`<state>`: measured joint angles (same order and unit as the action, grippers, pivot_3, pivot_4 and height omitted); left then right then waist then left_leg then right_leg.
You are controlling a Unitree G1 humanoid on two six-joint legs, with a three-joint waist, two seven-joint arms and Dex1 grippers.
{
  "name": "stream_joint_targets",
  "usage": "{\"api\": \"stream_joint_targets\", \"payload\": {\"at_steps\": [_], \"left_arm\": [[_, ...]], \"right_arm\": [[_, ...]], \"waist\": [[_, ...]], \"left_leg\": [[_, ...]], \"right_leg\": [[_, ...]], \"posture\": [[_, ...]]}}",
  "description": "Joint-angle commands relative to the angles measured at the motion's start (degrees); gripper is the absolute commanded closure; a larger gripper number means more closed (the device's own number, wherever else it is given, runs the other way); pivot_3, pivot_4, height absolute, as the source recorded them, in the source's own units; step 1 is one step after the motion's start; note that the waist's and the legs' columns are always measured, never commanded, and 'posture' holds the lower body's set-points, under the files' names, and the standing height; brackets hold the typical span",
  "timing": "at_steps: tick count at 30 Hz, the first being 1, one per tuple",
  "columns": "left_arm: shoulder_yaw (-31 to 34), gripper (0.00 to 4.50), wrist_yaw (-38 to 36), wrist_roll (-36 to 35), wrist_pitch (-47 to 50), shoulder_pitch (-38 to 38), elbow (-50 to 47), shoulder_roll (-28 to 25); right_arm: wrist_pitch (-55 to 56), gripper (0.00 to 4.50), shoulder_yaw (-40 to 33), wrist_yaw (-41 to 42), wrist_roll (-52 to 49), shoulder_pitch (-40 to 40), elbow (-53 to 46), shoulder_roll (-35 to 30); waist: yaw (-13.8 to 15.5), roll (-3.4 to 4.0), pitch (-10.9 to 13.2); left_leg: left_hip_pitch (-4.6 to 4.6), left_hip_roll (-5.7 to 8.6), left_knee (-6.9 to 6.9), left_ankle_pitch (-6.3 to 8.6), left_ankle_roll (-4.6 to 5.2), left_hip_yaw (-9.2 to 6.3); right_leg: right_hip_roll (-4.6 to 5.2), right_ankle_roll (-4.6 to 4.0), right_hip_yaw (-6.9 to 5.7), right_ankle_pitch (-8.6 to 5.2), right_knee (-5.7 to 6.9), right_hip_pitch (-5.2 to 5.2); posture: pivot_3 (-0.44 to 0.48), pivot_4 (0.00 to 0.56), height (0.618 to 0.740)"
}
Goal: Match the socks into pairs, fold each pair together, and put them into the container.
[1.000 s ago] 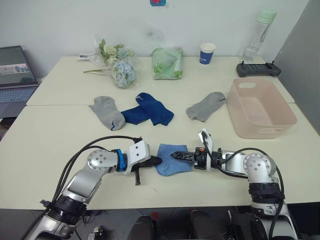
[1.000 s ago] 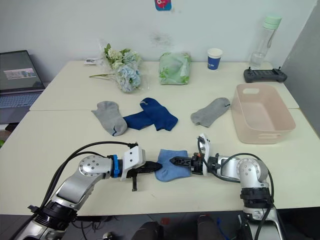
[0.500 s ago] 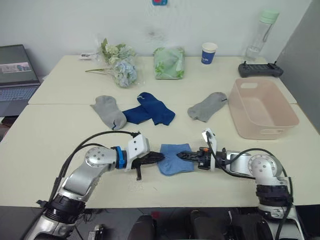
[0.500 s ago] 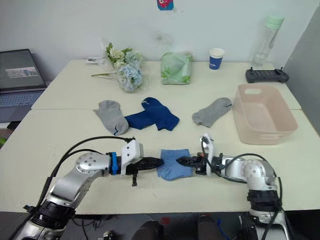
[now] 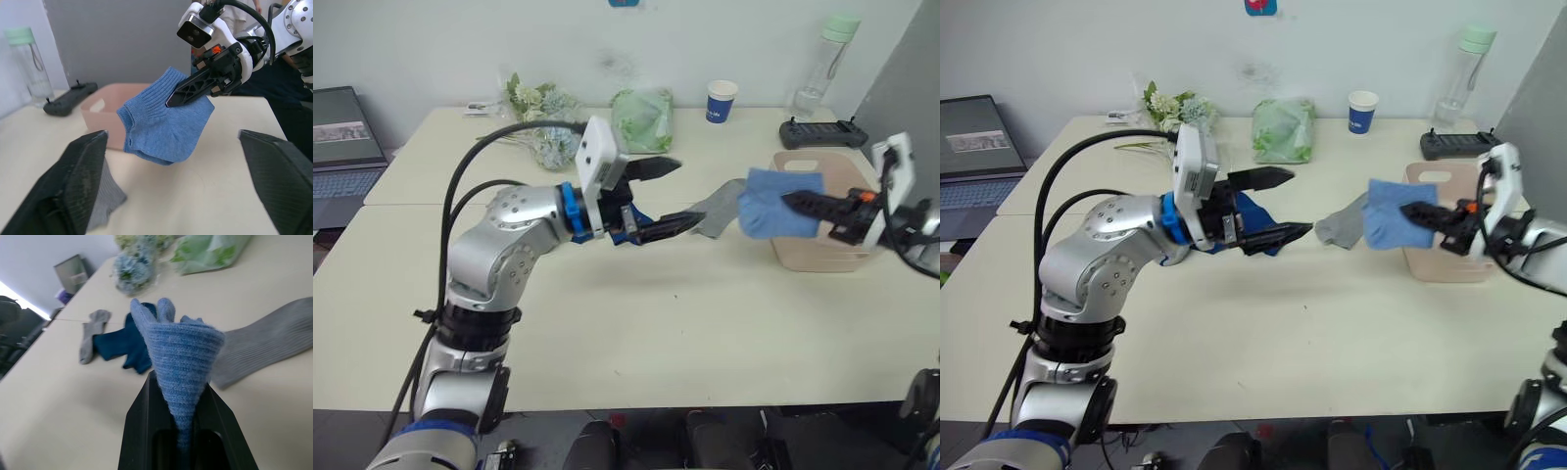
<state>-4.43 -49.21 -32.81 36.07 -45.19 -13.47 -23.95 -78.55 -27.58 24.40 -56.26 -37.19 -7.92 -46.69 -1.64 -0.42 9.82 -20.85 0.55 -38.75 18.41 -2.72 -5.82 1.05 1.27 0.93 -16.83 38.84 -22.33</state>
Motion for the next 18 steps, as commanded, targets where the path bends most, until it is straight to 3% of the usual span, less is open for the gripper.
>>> {"api": "stream_joint_targets", "payload": {"at_steps": [1,4,9,18], "left_arm": [[-1.9,0.03,3.6,2.4,-3.4,-5.0,2.7,5.9],[-2.3,0.03,5.5,3.5,-4.4,-6.2,4.4,9.1],[-3.0,0.03,5.9,3.8,-6.8,-6.3,6.2,13.7],[-3.6,0.03,7.1,4.0,-5.4,-2.9,3.1,14.0]], "right_arm": [[25.2,4.5,11.7,9.4,21.1,-2.0,7.8,-16.2],[42.6,4.5,21.2,14.0,34.3,-1.6,15.1,-21.5],[73.6,4.5,35.3,14.3,57.2,-9.6,36.0,-20.4],[96.1,4.5,45.1,11.5,73.6,-20.8,64.7,-10.6]], "waist": [[0.3,0.14,0.2],[0.2,0.02,0.3],[-1.0,-0.11,0.4],[-0.8,-0.22,0.4]], "left_leg": [[-0.01,0.03,-0.09,0.0,0.0,0.07],[0.01,0.71,-0.04,-0.1,0.13,0.29],[0.12,0.53,-0.07,-0.18,0.01,0.56],[-0.02,0.42,-0.04,-0.19,0.0,1.16]], "right_leg": [[0.0,0.0,0.01,0.0,0.02,0.0],[0.21,0.42,0.01,-0.03,-0.06,0.04],[0.34,0.57,0.48,0.04,-0.07,-0.05],[0.39,0.61,1.42,0.1,0.11,-0.63]], "posture": [[0.0,0.15,0.74],[0.0,0.15,0.74],[0.0,0.15,0.74],[0.0,0.15,0.74]]}}
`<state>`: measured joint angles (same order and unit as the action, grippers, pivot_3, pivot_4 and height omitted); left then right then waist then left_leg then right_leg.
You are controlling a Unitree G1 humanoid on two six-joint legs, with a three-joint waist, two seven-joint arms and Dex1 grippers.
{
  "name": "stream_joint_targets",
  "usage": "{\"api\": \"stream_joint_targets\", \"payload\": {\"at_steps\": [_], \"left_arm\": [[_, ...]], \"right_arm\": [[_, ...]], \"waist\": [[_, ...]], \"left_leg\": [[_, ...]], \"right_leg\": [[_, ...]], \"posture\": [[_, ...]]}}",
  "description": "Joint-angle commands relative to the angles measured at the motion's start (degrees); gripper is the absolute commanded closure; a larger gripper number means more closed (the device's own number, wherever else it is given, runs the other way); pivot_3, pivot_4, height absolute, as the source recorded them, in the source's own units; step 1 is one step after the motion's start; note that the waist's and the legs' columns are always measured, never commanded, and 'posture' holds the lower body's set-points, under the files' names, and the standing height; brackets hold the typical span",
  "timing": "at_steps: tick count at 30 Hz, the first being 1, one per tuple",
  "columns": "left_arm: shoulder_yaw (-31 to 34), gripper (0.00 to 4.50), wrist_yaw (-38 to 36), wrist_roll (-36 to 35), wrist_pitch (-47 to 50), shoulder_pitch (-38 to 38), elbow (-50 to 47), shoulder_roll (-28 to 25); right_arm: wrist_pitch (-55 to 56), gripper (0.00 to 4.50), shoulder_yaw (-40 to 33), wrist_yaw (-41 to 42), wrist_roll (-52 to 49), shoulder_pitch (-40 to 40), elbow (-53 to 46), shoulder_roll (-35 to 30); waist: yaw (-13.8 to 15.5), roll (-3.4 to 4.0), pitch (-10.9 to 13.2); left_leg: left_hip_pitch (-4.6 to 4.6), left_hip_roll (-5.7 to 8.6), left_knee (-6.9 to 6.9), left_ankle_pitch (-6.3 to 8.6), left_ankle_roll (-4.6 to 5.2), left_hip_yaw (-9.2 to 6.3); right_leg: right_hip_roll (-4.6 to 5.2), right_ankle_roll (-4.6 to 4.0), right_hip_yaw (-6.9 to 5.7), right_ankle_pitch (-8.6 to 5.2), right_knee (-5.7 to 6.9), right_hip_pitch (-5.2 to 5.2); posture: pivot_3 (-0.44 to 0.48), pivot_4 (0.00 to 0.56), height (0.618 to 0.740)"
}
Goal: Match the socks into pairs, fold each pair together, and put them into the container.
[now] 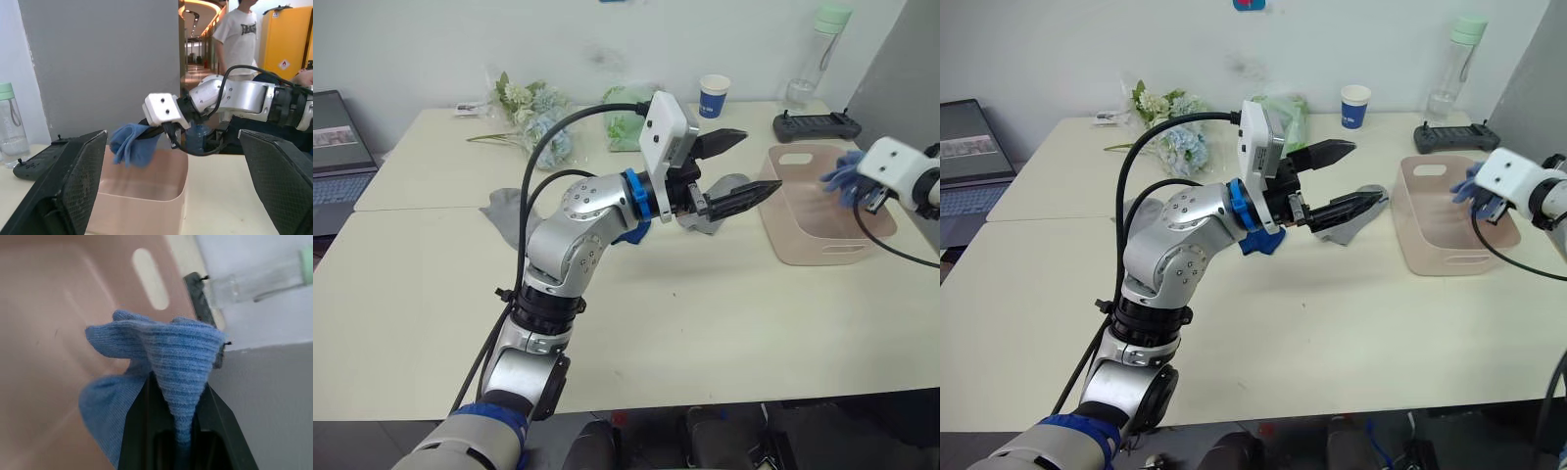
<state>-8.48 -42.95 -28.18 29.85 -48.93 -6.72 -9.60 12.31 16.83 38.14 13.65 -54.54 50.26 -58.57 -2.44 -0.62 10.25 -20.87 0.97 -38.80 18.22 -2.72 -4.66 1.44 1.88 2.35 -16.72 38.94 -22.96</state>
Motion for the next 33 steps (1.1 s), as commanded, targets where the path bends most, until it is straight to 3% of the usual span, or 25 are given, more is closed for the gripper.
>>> {"api": "stream_joint_targets", "payload": {"at_steps": [1,5,10,16,21,29,33], "left_arm": [[0.4,0.03,0.9,-0.8,1.4,1.5,-4.4,-0.7],[0.6,0.03,2.0,-1.0,2.6,2.3,-6.2,-1.0],[0.7,0.03,2.5,-1.2,3.6,2.6,-7.3,-1.6],[0.9,0.0,1.9,-1.0,3.1,2.5,-6.4,-2.8],[1.1,0.0,1.6,-0.7,2.1,1.8,-4.6,-3.0],[1.0,0.0,1.0,-0.3,0.8,1.4,-3.2,-3.0],[0.9,0.0,1.0,-0.1,0.5,1.6,-3.2,-2.9]], "right_arm": [[7.2,4.5,1.7,-3.4,5.6,-4.7,8.9,2.3],[12.3,4.5,4.8,-5.0,10.9,-7.3,14.7,5.0],[14.0,4.5,5.6,2.1,12.1,-6.9,17.7,6.2],[12.6,2.5,2.0,13.4,8.6,-9.5,17.1,5.9],[6.4,0.81,-1.7,29.4,2.8,-12.7,14.5,4.9],[0.3,0.81,-3.6,38.4,1.6,-18.9,12.4,3.2],[0.9,0.81,-3.3,28.3,4.6,-22.5,15.5,3.8]], "waist": [[0.1,-0.02,0.0],[0.2,-0.04,0.0],[0.6,-0.06,0.0],[0.5,-0.06,0.0],[0.5,-0.05,0.0],[0.7,-0.05,0.0],[0.7,-0.05,0.0]], "left_leg": [[-0.03,0.0,0.01,0.0,0.0,0.06],[-0.11,0.02,0.01,0.0,0.0,0.12],[-0.09,0.01,-0.01,0.0,0.0,0.1],[-0.07,0.01,-0.05,-0.01,0.02,0.14],[-0.07,0.01,-0.06,-0.01,0.03,0.17],[-0.07,0.01,-0.05,-0.01,0.03,0.14],[-0.07,0.02,-0.04,-0.01,0.03,0.18]], "right_leg": [[0.05,0.01,0.08,0.02,0.01,-0.08],[0.09,0.02,0.15,0.04,0.04,-0.21],[0.09,0.04,0.13,0.08,0.04,-0.18],[0.08,0.06,0.13,0.16,0.06,-0.17],[0.09,0.06,0.12,0.17,0.06,-0.18],[0.11,0.06,0.1,0.18,0.05,-0.2],[0.14,0.05,0.11,0.18,0.08,-0.24]], "posture": [[0.0,0.15,0.74],[0.0,0.15,0.74],[0.0,0.15,0.74],[0.0,0.15,0.74],[0.0,0.15,0.74],[0.0,0.15,0.74],[0.0,0.15,0.74]]}}
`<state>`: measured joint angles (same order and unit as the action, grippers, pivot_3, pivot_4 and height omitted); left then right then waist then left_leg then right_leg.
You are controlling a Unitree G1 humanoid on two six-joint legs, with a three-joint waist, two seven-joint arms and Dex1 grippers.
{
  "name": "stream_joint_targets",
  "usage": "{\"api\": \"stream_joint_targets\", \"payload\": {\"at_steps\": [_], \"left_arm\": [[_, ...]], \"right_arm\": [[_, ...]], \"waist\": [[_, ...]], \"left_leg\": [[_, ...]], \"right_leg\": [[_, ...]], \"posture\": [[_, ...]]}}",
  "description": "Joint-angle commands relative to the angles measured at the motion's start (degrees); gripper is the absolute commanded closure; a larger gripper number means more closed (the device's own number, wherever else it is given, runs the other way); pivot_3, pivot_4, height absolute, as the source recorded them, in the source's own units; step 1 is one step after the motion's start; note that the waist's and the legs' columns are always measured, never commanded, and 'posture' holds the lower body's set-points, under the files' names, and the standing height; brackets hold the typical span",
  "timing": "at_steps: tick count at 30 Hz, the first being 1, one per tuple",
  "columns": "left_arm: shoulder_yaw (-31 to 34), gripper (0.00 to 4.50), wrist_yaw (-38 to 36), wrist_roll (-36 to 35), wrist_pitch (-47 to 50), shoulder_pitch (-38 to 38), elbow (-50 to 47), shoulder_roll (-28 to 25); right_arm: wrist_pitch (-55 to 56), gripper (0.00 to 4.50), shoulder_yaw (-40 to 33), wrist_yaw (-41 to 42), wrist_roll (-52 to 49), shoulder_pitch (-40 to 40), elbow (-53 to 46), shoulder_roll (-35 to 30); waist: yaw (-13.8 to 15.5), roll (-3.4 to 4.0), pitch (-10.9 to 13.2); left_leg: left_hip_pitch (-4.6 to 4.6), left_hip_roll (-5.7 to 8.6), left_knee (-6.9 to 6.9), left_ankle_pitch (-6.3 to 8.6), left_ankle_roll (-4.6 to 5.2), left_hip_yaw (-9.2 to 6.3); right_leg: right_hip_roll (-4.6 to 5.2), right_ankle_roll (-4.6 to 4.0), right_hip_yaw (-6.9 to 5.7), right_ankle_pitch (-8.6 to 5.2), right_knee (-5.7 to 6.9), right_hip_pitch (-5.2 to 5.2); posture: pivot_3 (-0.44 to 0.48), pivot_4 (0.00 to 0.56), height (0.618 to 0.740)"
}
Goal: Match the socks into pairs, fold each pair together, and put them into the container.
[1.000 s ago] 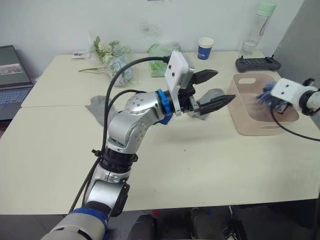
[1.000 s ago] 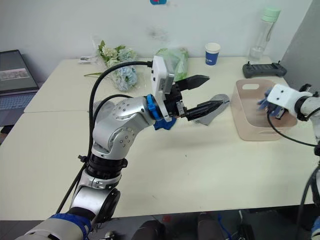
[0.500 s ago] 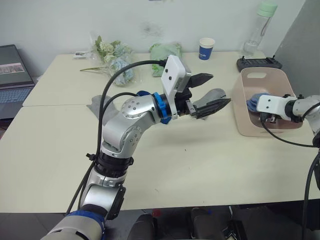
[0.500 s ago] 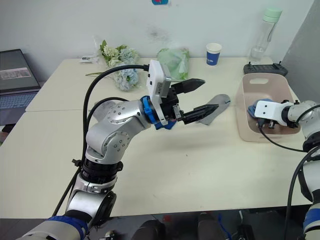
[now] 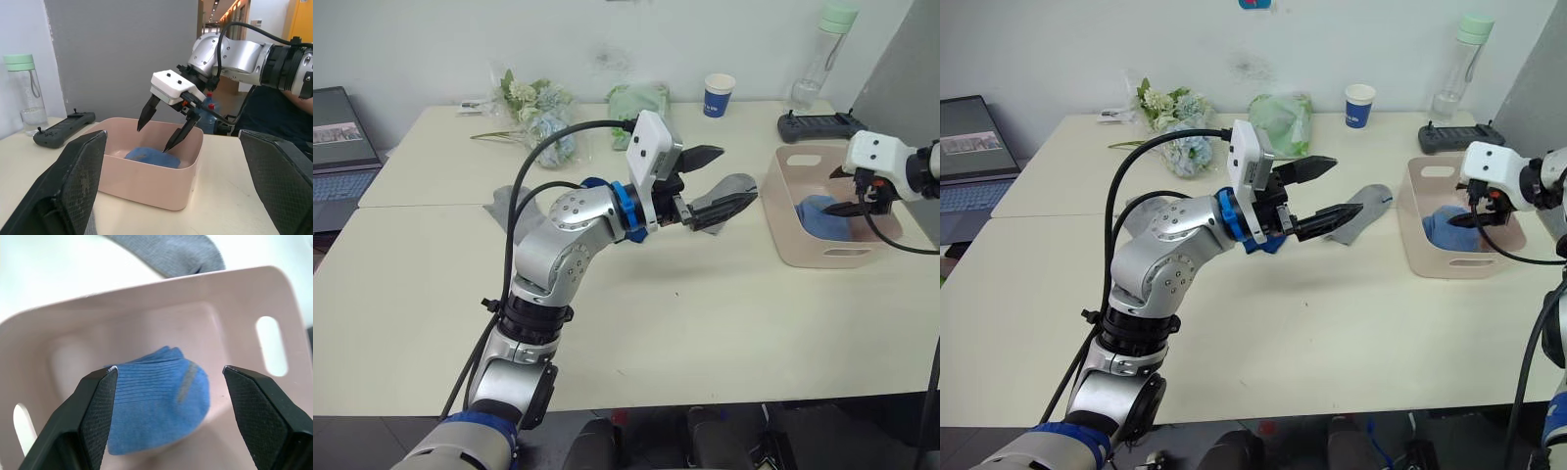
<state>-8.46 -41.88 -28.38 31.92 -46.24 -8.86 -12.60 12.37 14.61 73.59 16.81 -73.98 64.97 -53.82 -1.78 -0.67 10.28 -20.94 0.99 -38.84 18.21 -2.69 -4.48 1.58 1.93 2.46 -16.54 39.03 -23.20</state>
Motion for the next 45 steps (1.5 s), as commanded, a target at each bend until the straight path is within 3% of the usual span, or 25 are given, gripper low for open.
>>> {"api": "stream_joint_targets", "payload": {"at_steps": [1,2,6,11,18,28,32,34,37,41,42,45], "left_arm": [[0.8,0.0,0.0,0.1,-1.5,-0.9,-1.3,0.2],[0.8,0.0,0.1,0.0,-1.4,-0.7,-1.6,0.3],[0.6,0.0,0.2,0.0,-1.2,-0.6,-2.0,0.3],[0.4,0.0,0.4,-0.1,-0.5,0.0,-3.0,0.1],[0.1,0.0,0.8,0.0,0.3,0.1,-3.9,0.0],[1.6,0.0,0.8,-0.4,0.3,0.7,-3.5,-1.6],[4.9,0.0,0.0,-0.3,-0.5,3.3,-3.2,-5.8],[6.8,0.0,-0.2,1.2,-1.9,6.6,-2.9,-9.3],[9.6,0.0,1.0,2.9,-4.1,11.7,-2.3,-12.4],[12.1,0.0,2.3,5.1,-7.6,19.3,-1.9,-14.5],[12.6,0.0,2.9,5.6,-8.5,21.3,-2.0,-14.6],[13.3,0.0,4.0,7.1,-10.8,25.6,-2.2,-14.7]], "right_arm": [[3.1,1.18,0.3,-11.7,3.5,-1.9,1.6,-0.8],[4.8,1.35,1.3,-14.8,5.0,-1.1,2.2,-0.7],[7.4,2.78,3.8,-25.1,9.3,2.5,5.5,1.2],[7.1,4.46,5.1,-27.9,11.1,6.4,8.4,4.3],[5.3,4.46,5.2,-30.4,11.8,6.5,10.3,5.4],[7.2,4.46,1.9,-28.4,9.0,-1.9,8.2,2.4],[5.9,3.55,-5.9,-23.5,0.0,-5.5,3.6,3.3],[-1.9,2.82,-12.9,-19.7,-9.8,-3.6,-5.5,6.5],[-19.8,1.72,-19.7,-18.9,-22.2,8.0,-32.0,11.1],[-40.0,0.26,-22.4,-27.7,-31.3,27.3,-68.7,18.1],[-43.4,0.04,-22.6,-30.4,-32.9,31.5,-75.4,20.4],[-48.9,0.04,-22.9,-36.5,-33.8,39.6,-85.6,24.3]], "waist": [[0.0,0.0,0.0],[0.1,-0.03,0.0],[0.1,-0.04,0.0],[0.0,-0.04,0.0],[-0.1,-0.04,0.0],[-0.1,-0.03,0.0],[-0.7,-0.02,0.0],[-1.1,-0.02,0.0],[-1.2,-0.07,0.0],[0.1,-0.09,-0.1],[0.4,-0.08,-0.1],[1.2,-0.08,-0.1]], "left_leg": [[0.0,-0.01,0.0,0.0,0.0,-0.01],[0.0,-0.01,0.0,0.0,0.0,-0.02],[-0.02,0.0,0.0,0.0,0.0,-0.01],[-0.02,0.0,-0.02,-0.01,0.01,0.06],[0.01,-0.01,-0.07,-0.03,0.04,0.05],[0.02,0.02,-0.08,-0.08,0.13,0.16],[0.02,0.0,0.0,-0.08,0.12,0.23],[0.03,-0.09,0.02,-0.08,0.12,0.21],[0.03,-0.34,-0.01,-0.07,0.12,0.17],[-0.09,-0.49,-0.02,-0.06,0.1,-0.14],[-0.12,-0.49,-0.01,-0.06,0.11,-0.14],[-0.3,-0.42,-0.12,-0.06,0.11,-0.15]], "right_leg": [[0.0,0.0,0.02,0.0,0.0,0.0],[0.01,0.0,0.03,0.0,0.0,0.0],[0.02,0.0,0.05,0.0,-0.01,0.01],[0.02,0.0,0.04,0.0,0.03,-0.02],[0.02,0.0,0.03,0.08,0.05,0.02],[0.01,0.09,0.03,0.19,-0.01,0.0],[0.01,0.09,0.07,0.19,0.0,-0.07],[-0.05,0.09,0.04,0.2,0.0,-0.07],[-0.22,0.03,0.02,0.24,0.0,-0.03],[-0.29,0.01,-0.15,0.25,0.06,-0.05],[-0.29,0.0,-0.14,0.25,0.07,-0.09],[-0.26,-0.03,-0.12,0.27,0.05,-0.19]], "posture": [[0.0,0.15,0.74],[0.0,0.15,0.74],[0.0,0.15,0.74],[0.0,0.15,0.74],[0.0,0.15,0.74],[0.0,0.15,0.74],[0.0,0.15,0.74],[0.0,0.15,0.74],[0.0,0.15,0.74],[0.0,0.15,0.74],[0.0,0.15,0.74],[0.0,0.15,0.74]]}}
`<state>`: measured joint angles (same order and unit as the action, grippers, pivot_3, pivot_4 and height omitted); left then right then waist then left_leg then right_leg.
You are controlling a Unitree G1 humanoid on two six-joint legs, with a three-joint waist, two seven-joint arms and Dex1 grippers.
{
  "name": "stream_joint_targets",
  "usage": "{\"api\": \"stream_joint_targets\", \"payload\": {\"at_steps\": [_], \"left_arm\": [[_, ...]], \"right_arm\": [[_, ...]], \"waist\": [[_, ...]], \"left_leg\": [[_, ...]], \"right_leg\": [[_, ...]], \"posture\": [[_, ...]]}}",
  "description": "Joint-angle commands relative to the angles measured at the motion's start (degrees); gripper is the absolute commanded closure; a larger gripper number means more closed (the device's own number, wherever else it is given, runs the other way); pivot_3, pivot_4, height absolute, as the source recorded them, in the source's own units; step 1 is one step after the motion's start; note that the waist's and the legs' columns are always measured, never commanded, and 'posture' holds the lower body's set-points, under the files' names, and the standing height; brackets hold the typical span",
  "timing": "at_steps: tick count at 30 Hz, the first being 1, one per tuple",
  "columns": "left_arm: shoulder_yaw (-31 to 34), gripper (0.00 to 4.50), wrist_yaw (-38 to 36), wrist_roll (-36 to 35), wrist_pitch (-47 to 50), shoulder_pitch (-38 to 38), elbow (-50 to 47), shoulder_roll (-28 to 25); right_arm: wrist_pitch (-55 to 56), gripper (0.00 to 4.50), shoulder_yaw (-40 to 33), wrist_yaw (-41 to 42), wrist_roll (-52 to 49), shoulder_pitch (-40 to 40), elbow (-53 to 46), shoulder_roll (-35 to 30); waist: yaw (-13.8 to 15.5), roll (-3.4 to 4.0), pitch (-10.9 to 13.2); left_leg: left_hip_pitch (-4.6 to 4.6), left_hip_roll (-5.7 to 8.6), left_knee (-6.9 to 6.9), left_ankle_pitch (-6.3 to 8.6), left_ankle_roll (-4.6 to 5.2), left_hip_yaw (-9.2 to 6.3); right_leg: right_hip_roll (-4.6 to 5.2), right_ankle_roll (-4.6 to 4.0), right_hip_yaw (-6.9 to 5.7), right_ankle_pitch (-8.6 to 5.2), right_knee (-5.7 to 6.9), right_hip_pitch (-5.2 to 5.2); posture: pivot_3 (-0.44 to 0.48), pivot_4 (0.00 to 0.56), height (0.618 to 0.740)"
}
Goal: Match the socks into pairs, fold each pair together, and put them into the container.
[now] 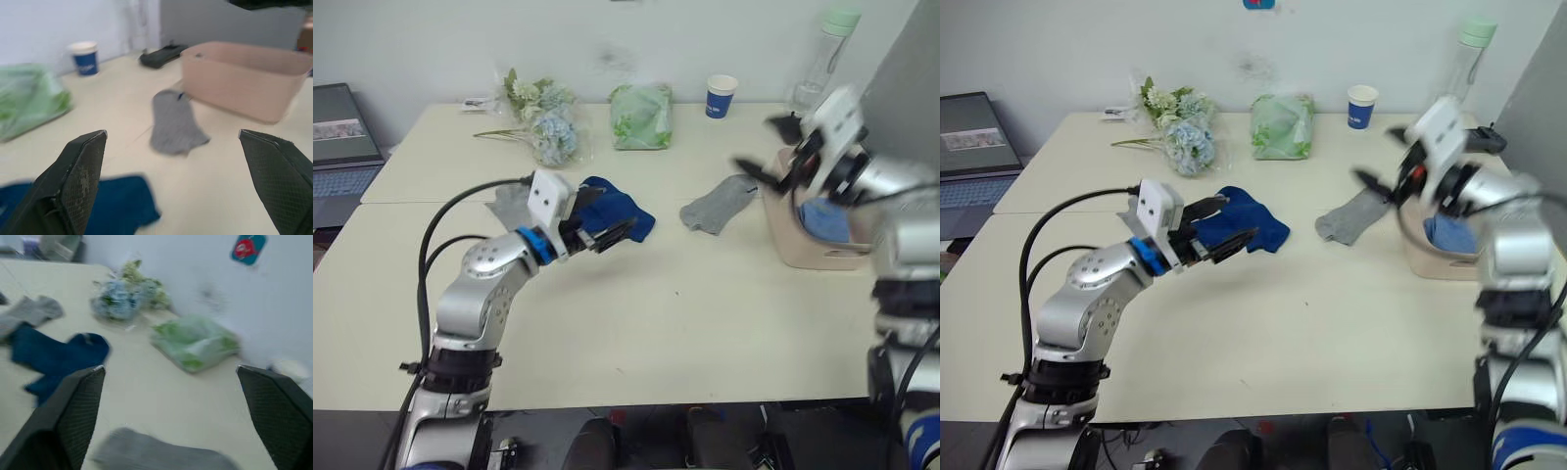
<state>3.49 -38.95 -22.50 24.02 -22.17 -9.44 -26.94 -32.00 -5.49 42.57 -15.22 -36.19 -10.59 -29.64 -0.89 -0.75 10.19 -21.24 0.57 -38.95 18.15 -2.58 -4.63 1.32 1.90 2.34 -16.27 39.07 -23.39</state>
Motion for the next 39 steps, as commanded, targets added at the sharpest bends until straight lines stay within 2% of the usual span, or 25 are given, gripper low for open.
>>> {"api": "stream_joint_targets", "payload": {"at_steps": [1,4,6,8,12,17,24,31,37,39], "left_arm": [[1.8,0.0,1.6,1.4,-3.6,2.9,-1.7,-0.1],[2.5,0.0,2.3,2.3,-5.7,6.7,-1.8,0.0],[3.4,0.0,3.3,4.3,-9.2,15.6,-2.6,0.1],[4.9,0.0,5.1,5.0,-11.9,21.3,-3.7,1.2],[7.4,0.0,6.5,4.4,-15.1,27.7,-5.4,2.7],[9.1,0.0,7.2,5.2,-18.4,35.1,-7.5,3.4],[10.3,0.0,9.6,4.7,-19.3,38.3,-8.2,4.8],[9.6,0.0,9.9,4.9,-19.0,37.2,-8.8,4.5],[4.2,0.0,7.2,6.2,-15.9,28.1,-8.8,1.9],[1.2,0.0,7.2,7.6,-15.5,22.0,-6.4,2.6]], "right_arm": [[-4.4,0.04,-2.1,-6.6,-1.0,4.5,-12.2,0.7],[-1.2,0.04,1.1,-8.1,2.1,11.1,-15.9,0.1],[7.4,0.04,4.1,-9.4,6.8,25.5,-16.9,0.3],[13.7,0.04,4.5,-10.9,9.0,35.3,-17.6,1.2],[16.2,0.04,1.9,-14.0,7.7,43.5,-20.4,4.9],[17.3,0.04,1.5,-15.7,7.6,50.4,-22.5,6.8],[18.0,0.04,0.9,-17.3,7.4,50.8,-20.5,8.1],[17.5,0.04,2.1,-17.4,7.8,47.5,-19.0,7.9],[8.9,0.04,2.7,-16.6,6.0,37.6,-17.5,6.7],[6.5,0.04,3.6,-15.8,5.2,34.7,-17.5,6.5]], "waist": [[0.7,0.0,0.0],[0.9,-0.09,-0.1],[1.0,-0.32,-0.7],[0.8,-0.34,-1.1],[0.4,-0.2,-1.0],[0.3,-0.19,-1.1],[0.3,-0.19,-1.1],[0.2,-0.18,-1.1],[0.3,-0.2,-1.0],[0.4,-0.2,-1.0]], "left_leg": [[-0.07,0.08,-0.06,0.0,0.0,0.01],[-0.07,0.18,-0.12,-0.01,0.04,0.03],[0.05,0.17,-0.05,-0.02,0.1,0.02],[0.29,-0.01,0.27,0.07,0.09,0.1],[0.3,-0.07,0.11,0.22,0.29,0.31],[1.14,-0.16,0.2,0.22,0.35,0.17],[1.26,-0.13,0.23,0.24,0.35,0.1],[1.26,-0.13,0.24,0.24,0.36,0.11],[1.25,-0.09,0.23,0.24,0.35,0.06],[1.25,-0.07,0.23,0.24,0.35,0.06]], "right_leg": [[0.05,-0.02,0.03,0.04,-0.02,-0.03],[0.09,0.05,0.04,0.18,-0.12,0.01],[0.08,0.06,0.03,0.21,-0.15,0.11],[0.01,0.08,0.01,0.01,-0.35,0.26],[-0.02,-0.12,0.18,0.07,-0.03,0.09],[-0.23,-0.3,0.05,0.0,-0.15,1.03],[-0.22,-0.31,0.03,-0.14,-0.16,1.17],[-0.22,-0.32,0.03,-0.14,-0.17,1.17],[-0.25,-0.32,-0.02,-0.14,-0.17,1.18],[-0.25,-0.32,-0.03,-0.13,-0.17,1.18]], "posture": [[0.0,0.15,0.74],[0.0,0.15,0.74],[0.0,0.15,0.74],[0.0,0.15,0.74],[0.0,0.15,0.74],[0.0,0.15,0.74],[0.0,0.15,0.74],[0.0,0.15,0.74],[0.0,0.15,0.74],[0.0,0.15,0.74]]}}
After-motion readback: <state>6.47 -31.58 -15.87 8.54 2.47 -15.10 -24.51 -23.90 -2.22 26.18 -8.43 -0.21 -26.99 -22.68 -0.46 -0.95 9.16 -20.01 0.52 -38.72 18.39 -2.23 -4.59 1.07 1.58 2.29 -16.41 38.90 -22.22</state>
